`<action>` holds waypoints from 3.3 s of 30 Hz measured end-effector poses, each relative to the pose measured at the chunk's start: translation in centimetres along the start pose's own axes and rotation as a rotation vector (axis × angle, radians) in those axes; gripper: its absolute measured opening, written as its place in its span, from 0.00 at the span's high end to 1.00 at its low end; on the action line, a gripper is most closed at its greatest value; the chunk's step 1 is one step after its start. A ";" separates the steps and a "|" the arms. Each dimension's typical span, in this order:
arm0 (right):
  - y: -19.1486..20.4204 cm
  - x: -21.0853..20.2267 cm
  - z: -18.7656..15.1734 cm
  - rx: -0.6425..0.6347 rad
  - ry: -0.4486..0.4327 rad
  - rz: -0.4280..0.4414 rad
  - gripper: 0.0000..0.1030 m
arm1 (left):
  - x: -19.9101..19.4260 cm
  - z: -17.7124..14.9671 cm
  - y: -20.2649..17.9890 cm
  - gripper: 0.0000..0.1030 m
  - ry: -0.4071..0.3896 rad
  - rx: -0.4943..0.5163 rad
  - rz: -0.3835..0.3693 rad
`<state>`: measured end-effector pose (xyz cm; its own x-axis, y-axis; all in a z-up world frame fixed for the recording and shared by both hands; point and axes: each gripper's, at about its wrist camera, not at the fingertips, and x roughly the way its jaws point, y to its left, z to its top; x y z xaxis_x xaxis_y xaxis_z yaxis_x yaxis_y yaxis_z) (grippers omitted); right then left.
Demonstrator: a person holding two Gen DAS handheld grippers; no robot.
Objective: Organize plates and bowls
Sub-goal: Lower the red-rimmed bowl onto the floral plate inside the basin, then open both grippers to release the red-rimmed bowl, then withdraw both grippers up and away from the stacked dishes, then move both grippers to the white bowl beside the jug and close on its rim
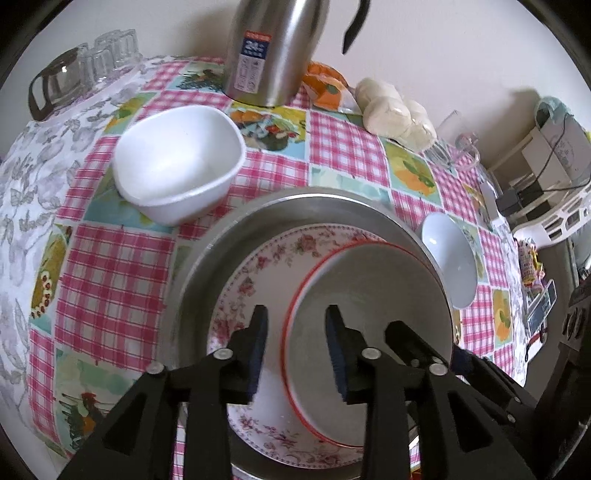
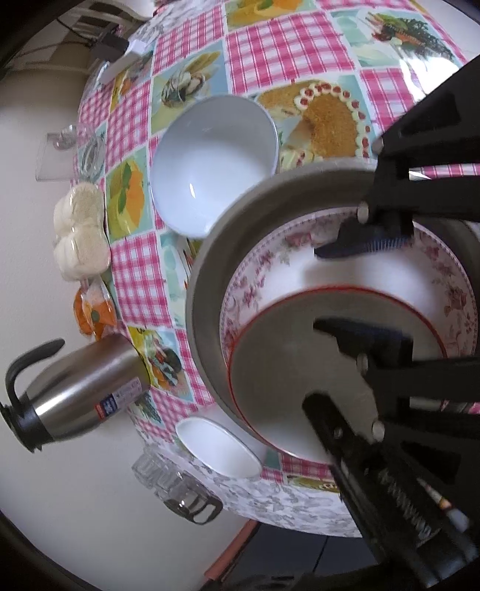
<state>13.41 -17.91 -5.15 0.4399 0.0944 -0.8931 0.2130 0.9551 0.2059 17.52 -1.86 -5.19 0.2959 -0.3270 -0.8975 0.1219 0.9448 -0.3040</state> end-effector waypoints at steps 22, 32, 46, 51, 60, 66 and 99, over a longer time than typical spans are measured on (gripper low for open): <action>0.0 -2.3 0.5 -0.042 -0.083 -0.016 0.17 | -2.3 0.6 2.1 0.20 -0.074 -0.059 0.083; 0.5 -2.6 0.5 -0.073 -0.119 -0.028 0.00 | -3.2 0.8 3.4 0.03 -0.128 -0.073 0.149; 2.7 -2.8 0.2 -0.126 -0.174 -0.028 0.00 | -4.9 1.4 7.8 0.00 -0.196 -0.151 0.233; 4.2 -2.5 0.0 -0.144 -0.181 -0.029 0.00 | -5.5 1.4 9.1 0.00 -0.218 -0.174 0.236; 6.8 -2.1 -0.4 -0.163 -0.199 -0.040 0.00 | -6.5 1.7 11.6 0.00 -0.270 -0.200 0.216; 8.6 -2.9 -0.3 -0.182 -0.270 -0.042 0.00 | -7.1 2.0 14.2 0.00 -0.312 -0.248 0.195; 13.9 3.2 10.1 -0.216 -0.010 -0.093 0.01 | -2.6 6.6 16.8 0.00 -0.341 -0.286 0.054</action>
<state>26.62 -7.22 -1.13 0.4357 0.0012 -0.9001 0.0616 0.9976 0.0312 25.05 14.77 -5.88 0.5961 -0.2198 -0.7722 -0.1548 0.9123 -0.3792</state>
